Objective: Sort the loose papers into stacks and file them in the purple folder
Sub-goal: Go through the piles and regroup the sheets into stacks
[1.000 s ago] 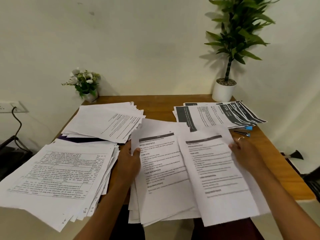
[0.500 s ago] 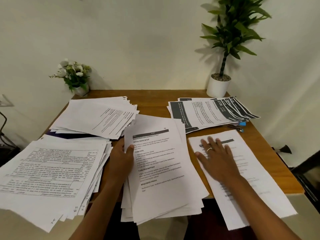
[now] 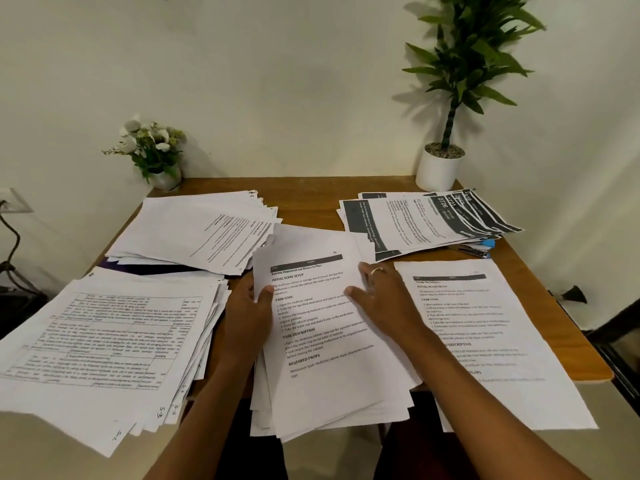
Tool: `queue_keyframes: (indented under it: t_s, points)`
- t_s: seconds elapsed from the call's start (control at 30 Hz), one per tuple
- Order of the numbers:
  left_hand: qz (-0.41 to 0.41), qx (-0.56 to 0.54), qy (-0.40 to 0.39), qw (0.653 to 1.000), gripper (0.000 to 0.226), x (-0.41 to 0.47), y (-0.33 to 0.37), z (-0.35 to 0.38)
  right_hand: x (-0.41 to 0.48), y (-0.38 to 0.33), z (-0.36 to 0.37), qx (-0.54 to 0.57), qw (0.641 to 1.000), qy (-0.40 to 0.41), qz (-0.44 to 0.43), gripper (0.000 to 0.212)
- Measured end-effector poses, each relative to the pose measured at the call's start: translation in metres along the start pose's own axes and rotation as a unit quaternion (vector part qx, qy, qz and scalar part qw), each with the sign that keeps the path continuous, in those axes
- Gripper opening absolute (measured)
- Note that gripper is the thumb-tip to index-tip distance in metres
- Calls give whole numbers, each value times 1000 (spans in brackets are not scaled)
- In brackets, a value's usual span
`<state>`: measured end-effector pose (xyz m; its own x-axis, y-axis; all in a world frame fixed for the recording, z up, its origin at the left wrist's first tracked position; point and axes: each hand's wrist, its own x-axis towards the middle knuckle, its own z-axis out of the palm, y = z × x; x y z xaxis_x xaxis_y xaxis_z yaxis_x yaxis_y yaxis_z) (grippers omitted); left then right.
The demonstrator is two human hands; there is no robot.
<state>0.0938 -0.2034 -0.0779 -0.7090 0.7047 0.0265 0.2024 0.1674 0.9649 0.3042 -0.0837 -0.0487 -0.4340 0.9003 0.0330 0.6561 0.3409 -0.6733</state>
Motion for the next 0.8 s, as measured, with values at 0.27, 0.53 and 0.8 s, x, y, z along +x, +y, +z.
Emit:
queue_keyframes:
  t_s: [0.27, 0.53, 0.8]
  points:
    - [-5, 15, 5, 1000, 32, 2, -1, -2, 2, -10, 8, 170, 980, 88, 47, 48]
    - [19, 6, 6, 1000, 45, 1, 0, 0, 2, -2, 6, 171, 976, 124, 60, 8]
    - [41, 42, -2, 998, 71, 1, 2, -2, 0, 2, 8, 124, 975, 184, 18, 7]
